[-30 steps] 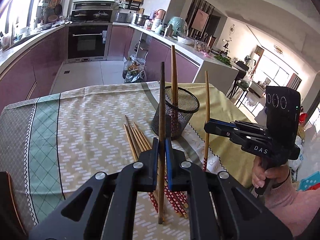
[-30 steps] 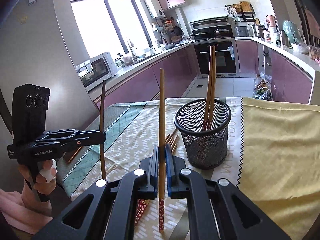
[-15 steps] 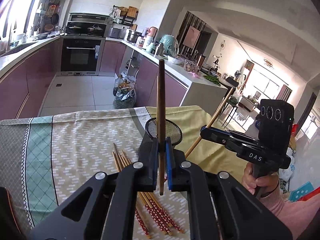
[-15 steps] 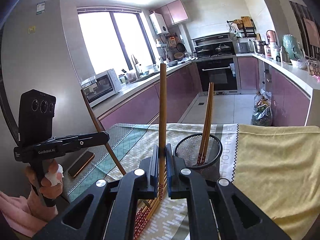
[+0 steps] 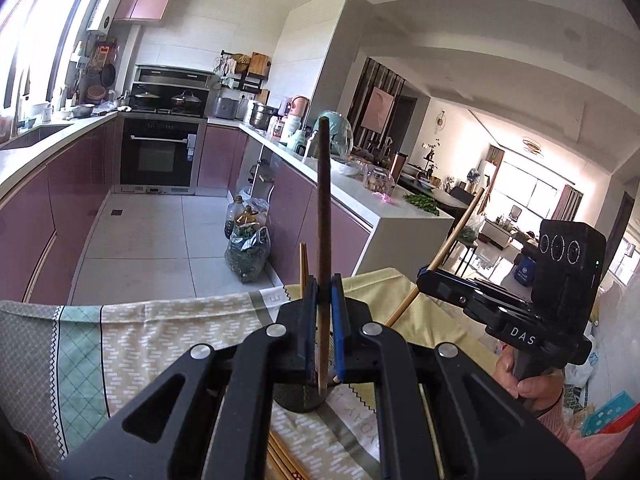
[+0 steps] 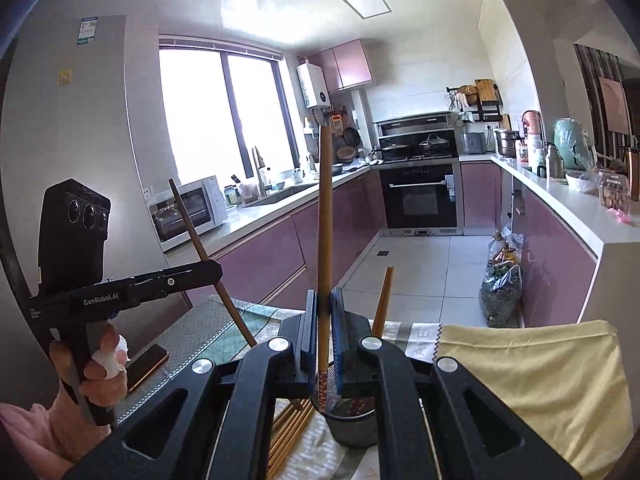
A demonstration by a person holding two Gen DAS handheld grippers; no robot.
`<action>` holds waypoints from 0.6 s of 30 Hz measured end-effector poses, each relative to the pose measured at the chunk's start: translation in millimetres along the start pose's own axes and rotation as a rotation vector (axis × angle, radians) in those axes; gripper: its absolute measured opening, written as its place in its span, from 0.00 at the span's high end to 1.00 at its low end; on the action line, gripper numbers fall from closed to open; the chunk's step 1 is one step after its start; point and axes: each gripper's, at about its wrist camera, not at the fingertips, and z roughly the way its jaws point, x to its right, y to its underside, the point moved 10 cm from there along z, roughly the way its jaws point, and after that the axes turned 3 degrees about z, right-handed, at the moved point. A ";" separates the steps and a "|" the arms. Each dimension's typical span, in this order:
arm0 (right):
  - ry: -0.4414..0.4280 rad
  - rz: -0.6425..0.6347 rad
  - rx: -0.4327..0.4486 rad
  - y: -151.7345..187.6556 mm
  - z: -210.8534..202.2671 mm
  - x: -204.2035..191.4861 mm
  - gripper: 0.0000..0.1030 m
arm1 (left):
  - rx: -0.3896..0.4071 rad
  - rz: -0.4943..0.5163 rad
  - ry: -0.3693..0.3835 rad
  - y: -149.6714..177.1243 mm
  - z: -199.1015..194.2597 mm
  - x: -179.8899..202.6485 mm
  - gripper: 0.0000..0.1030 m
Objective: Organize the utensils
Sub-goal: 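Raise the chopsticks upright and carry them over the mesh holder, then lower the chopsticks into the holder and open the right gripper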
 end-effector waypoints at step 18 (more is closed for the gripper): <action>0.058 0.011 -0.235 44.1 64.3 29.7 0.94 | -0.274 0.105 -0.040 63.1 90.2 2.5 0.93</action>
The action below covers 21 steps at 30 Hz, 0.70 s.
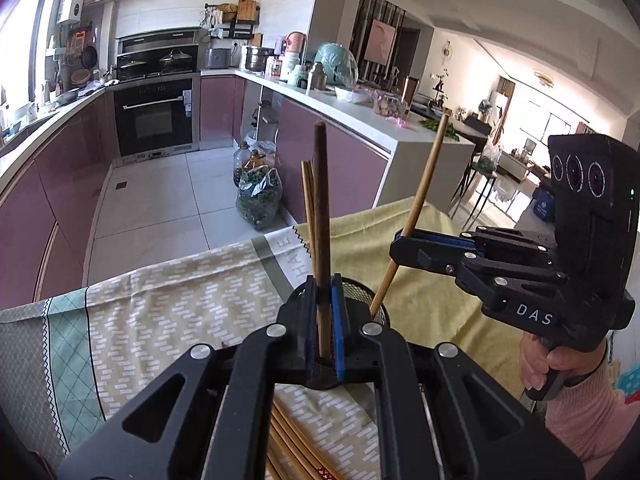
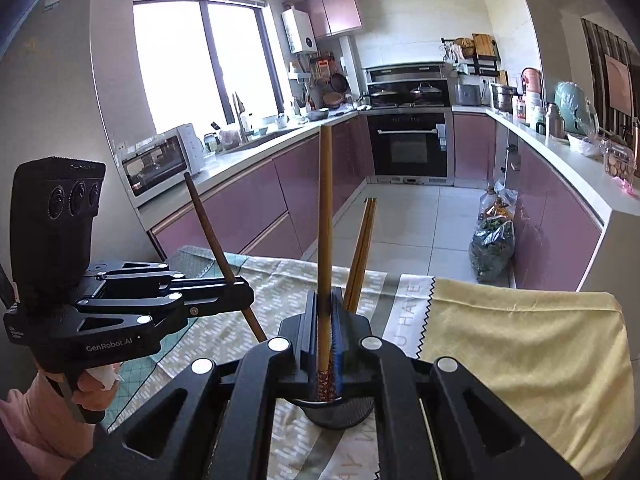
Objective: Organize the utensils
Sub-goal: 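Lower the chopsticks into the holder and open the right gripper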
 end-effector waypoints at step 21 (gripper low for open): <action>0.019 0.071 -0.077 14.2 35.5 10.9 0.90 | -0.058 -0.055 -0.058 9.6 38.9 -28.3 0.74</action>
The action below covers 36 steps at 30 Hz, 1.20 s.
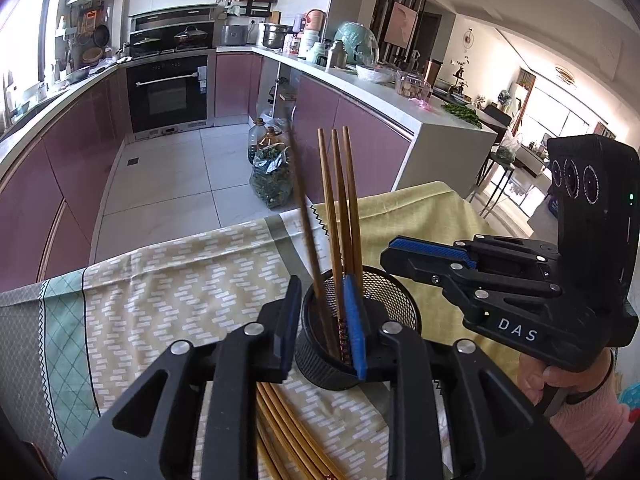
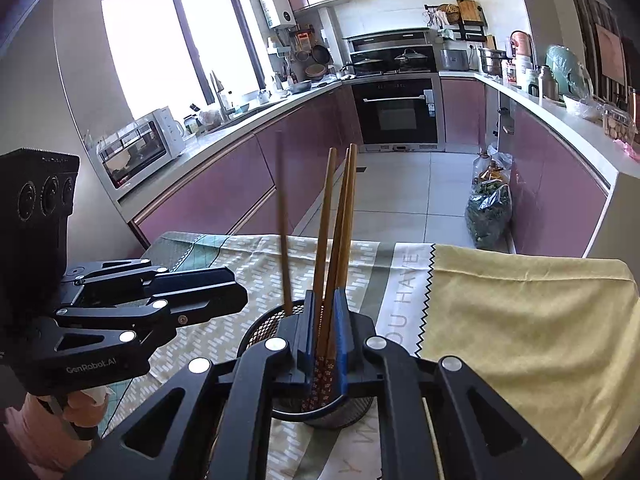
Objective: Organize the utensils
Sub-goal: 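Lower the chopsticks into the holder and open the right gripper, then move the right gripper back to the chopstick pile and close on one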
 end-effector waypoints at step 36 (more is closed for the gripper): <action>-0.079 -0.079 -0.217 148.1 26.8 -73.4 0.66 | -0.163 -0.057 -0.128 180.3 -6.7 -51.2 0.61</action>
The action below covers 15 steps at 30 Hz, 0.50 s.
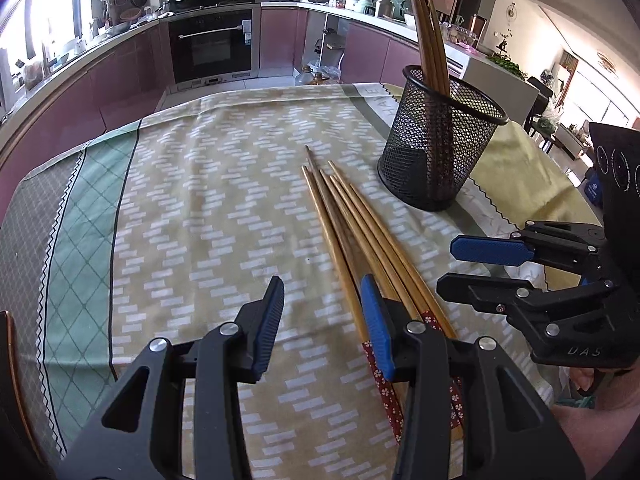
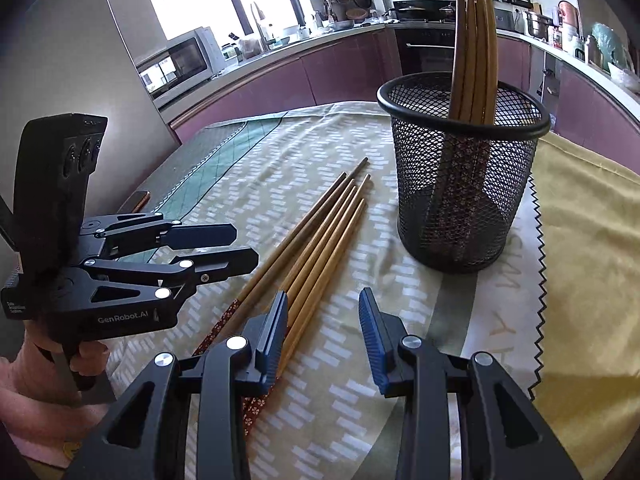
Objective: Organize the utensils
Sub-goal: 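Move the right gripper back to the chopstick pile and close on one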
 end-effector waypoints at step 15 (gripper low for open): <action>0.059 -0.037 -0.026 5.0 12.2 -0.6 0.66 | -0.022 0.011 -0.041 1.9 11.3 1.9 0.60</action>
